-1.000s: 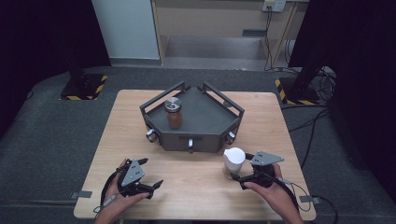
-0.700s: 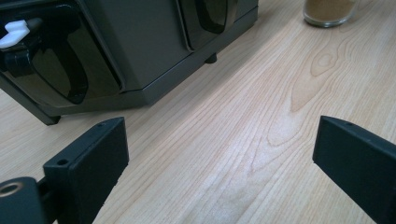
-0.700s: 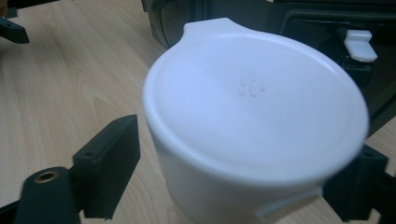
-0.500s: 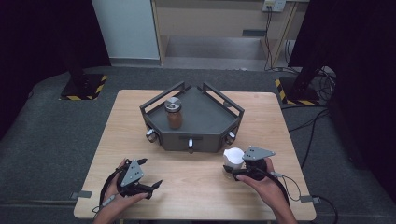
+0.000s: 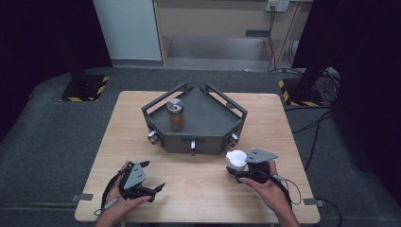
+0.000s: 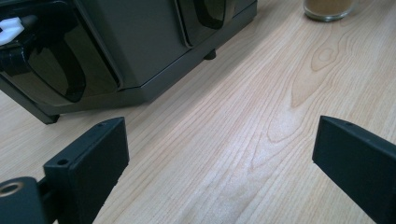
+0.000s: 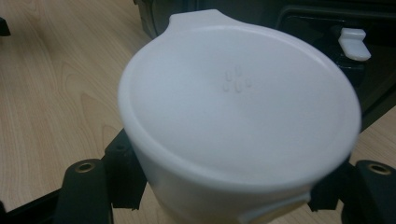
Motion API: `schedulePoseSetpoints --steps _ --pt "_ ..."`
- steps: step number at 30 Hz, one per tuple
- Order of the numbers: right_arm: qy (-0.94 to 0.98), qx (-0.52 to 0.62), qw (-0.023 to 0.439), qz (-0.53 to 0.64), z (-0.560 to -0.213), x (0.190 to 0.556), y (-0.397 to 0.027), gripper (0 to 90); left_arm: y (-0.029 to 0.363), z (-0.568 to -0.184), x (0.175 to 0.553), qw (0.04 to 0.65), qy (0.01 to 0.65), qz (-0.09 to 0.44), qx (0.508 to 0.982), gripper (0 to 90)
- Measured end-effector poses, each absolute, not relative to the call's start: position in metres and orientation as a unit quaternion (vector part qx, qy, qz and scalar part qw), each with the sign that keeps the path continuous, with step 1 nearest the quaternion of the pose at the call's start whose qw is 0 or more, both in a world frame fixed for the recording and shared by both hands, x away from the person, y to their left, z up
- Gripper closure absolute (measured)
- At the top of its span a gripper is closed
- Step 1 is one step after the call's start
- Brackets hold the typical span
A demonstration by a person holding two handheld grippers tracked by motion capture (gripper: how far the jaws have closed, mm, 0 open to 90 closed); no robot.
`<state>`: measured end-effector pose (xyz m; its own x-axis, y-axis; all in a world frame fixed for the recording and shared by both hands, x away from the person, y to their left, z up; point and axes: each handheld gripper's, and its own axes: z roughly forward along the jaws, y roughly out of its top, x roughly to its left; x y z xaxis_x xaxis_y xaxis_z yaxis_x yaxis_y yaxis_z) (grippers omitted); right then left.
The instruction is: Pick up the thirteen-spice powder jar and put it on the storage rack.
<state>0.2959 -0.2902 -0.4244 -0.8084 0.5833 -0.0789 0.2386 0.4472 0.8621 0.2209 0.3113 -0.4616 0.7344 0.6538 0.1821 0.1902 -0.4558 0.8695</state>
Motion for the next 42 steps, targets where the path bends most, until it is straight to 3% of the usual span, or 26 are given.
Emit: schedulePoseSetpoints --steps 42 --pt "0.831 0.239 0.183 0.467 -0.377 0.286 -0.298 31.2 0.312 -0.462 0.223 0.445 0.256 0.258 0.819 3.3"
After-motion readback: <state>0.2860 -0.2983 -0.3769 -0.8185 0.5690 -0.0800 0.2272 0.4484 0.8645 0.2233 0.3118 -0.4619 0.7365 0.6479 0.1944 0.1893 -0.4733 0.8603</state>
